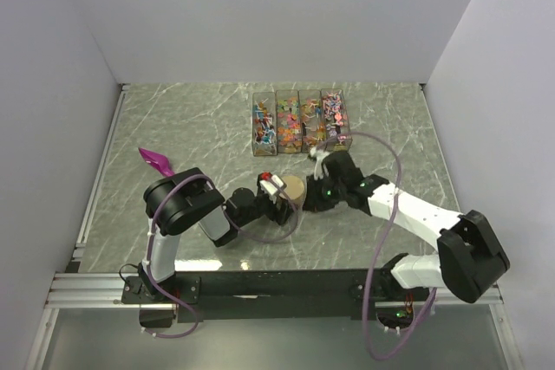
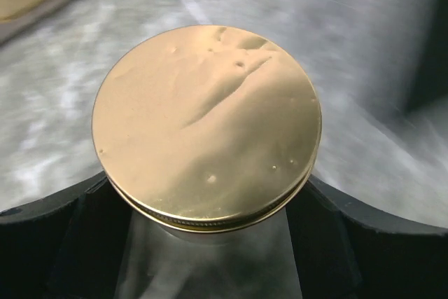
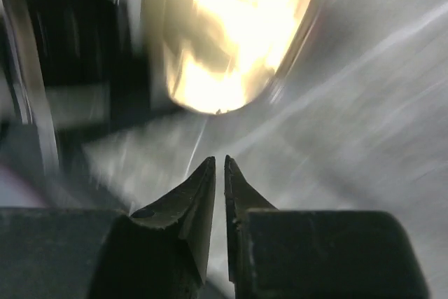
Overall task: Pack the candies
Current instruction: Screw the bottle lid onto the packing bottle.
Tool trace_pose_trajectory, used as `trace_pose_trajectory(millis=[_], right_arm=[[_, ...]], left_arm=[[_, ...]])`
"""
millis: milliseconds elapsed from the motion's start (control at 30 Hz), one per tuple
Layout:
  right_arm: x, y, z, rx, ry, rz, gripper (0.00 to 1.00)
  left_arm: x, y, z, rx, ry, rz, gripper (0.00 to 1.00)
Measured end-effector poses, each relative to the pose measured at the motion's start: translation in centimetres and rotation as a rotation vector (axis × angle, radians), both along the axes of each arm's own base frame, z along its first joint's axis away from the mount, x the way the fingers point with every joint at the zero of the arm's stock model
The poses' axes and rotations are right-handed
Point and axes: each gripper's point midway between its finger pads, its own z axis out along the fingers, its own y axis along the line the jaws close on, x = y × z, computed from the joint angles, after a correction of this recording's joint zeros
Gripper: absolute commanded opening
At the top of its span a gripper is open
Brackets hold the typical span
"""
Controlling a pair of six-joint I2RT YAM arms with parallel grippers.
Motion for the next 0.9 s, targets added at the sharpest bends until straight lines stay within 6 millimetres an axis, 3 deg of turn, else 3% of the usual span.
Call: trace_pose_trajectory(millis=[100,200,333,633,767,900], right_arm=[[-5.1,0.0,-1.4,-0.027,0.161,0.078,0.19],[-6.0,-1.4,-1.9,-0.062,0.229,0.060,0.27],[-3.6,-2.6,-0.8,-0.094,0.218,0.032,0.38],[4.7,1.2,3.5,-0.087,0.010,0.212,0.49],[6.6,2.3,2.9,-0.110,-0.013,0.299,0.50],[6.5,2.7,1.5,-0.120,0.013,0.374,0.50]], left_arm=[[1.7,0.9,0.1,-0.005,0.008,0.081,0.34],[2.3,1.4,0.1,-0.008,0.012,0.116,0.34],[2.3,1.4,0.1,-0.008,0.012,0.114,0.36],[0.7,0.2,0.0,-0.008,0.009,-0.009,0.37],[0.0,-0.4,0.0,-0.014,0.009,-0.066,0.37],[-0.4,-0.8,0.1,-0.015,0.006,-0.098,0.37]])
